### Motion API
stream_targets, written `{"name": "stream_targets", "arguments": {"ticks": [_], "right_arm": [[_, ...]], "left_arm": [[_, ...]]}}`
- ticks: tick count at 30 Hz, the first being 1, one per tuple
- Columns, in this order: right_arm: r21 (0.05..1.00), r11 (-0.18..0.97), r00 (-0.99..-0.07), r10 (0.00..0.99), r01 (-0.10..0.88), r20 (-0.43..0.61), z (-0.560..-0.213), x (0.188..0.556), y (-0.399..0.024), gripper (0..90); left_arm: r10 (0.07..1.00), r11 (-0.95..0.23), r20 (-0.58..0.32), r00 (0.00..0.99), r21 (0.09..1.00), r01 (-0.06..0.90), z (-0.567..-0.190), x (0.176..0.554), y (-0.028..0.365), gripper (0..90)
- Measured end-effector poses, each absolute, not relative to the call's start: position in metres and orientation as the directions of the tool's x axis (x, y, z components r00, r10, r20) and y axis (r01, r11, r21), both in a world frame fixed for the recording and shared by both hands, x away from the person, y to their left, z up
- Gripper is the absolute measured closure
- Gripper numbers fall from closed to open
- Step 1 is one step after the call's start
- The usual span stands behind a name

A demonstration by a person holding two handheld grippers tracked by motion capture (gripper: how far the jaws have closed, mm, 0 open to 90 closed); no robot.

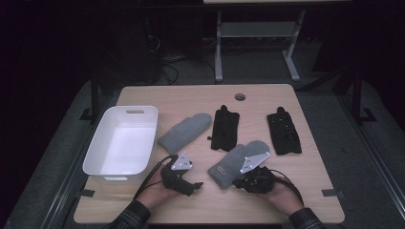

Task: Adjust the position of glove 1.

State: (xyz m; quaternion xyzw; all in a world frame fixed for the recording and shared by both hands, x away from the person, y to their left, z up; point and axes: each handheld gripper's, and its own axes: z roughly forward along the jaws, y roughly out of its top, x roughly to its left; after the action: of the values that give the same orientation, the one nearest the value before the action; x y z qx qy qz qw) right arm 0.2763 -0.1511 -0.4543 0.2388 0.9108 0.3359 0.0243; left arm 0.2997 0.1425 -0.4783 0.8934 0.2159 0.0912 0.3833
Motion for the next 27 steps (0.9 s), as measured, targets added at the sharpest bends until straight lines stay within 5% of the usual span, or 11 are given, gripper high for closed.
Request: {"name": "stream_targets", "arguments": {"ticks": [8,22,27], "right_arm": [[0.647,0.608,-0.85,0.512,0.46,0.124,-0.451,0.273,-0.176,84.0],[0.678,0.462,-0.671,0.739,0.572,0.063,-0.463,0.281,-0.248,24.0],[0.664,0.466,-0.642,0.767,0.585,0.028,-0.473,0.283,-0.266,14.0]], "left_arm": [[0.459,-0.608,-0.006,0.888,0.727,0.319,-0.478,0.299,0.142,12.0],[0.454,-0.62,-0.004,0.891,0.717,0.319,-0.478,0.3,0.143,11.8],[0.454,-0.62,-0.005,0.891,0.716,0.32,-0.478,0.3,0.143,11.8]]}}
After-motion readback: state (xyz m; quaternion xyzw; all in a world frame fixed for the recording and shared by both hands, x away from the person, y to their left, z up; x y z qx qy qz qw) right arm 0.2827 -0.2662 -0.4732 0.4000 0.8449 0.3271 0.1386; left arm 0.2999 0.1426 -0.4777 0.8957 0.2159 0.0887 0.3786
